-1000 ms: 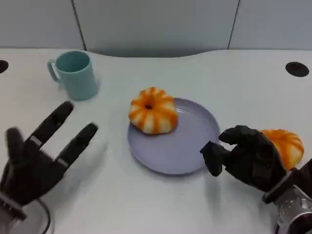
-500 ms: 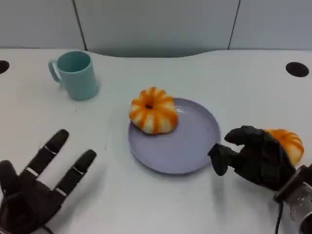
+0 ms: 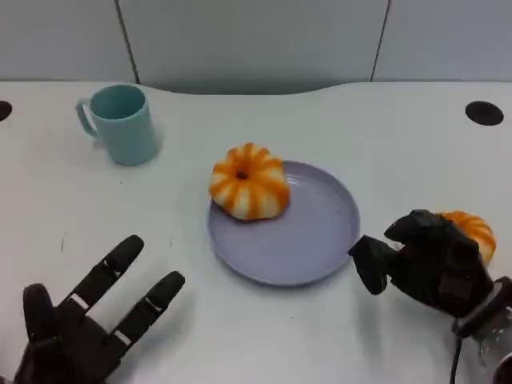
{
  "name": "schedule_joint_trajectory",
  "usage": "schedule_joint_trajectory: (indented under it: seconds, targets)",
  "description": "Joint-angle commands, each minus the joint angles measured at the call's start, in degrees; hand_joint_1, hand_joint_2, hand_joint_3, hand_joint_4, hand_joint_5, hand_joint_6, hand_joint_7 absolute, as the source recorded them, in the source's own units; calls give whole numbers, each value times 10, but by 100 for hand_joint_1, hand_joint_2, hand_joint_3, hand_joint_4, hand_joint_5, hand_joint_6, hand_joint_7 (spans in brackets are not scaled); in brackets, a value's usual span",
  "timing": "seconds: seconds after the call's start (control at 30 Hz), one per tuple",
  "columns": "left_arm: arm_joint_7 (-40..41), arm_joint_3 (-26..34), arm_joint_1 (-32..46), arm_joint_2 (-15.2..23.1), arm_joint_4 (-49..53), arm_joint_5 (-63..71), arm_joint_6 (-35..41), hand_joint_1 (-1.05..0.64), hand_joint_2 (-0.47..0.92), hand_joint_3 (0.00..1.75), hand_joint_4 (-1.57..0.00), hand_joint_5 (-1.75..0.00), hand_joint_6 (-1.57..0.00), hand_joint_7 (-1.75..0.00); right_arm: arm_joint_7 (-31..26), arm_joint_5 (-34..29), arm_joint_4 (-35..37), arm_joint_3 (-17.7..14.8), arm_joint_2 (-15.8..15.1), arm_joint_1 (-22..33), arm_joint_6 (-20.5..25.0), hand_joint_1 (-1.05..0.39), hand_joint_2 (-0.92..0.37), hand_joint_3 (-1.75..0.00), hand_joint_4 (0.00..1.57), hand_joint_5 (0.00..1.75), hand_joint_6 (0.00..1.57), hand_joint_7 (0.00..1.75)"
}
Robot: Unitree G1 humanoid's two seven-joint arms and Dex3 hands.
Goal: Grasp the bread from the table and place it into the plate.
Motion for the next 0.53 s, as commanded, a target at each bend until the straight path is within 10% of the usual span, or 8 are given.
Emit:
schedule_joint_trajectory:
  seconds: [0.03, 0.53]
  targets:
    - [-8, 1, -1, 13, 8, 5, -8, -105, 92, 57, -27, -18, -27, -1, -1, 1, 3, -2, -8, 1, 2, -51, -91, -1, 71, 166, 124, 3]
    - [-22, 3, -12, 21, 41, 17, -57, -105, 92, 55, -37, -25, -43, -7, 16, 6, 1, -9, -2, 2, 7, -51, -92, -2, 71, 162, 121, 1]
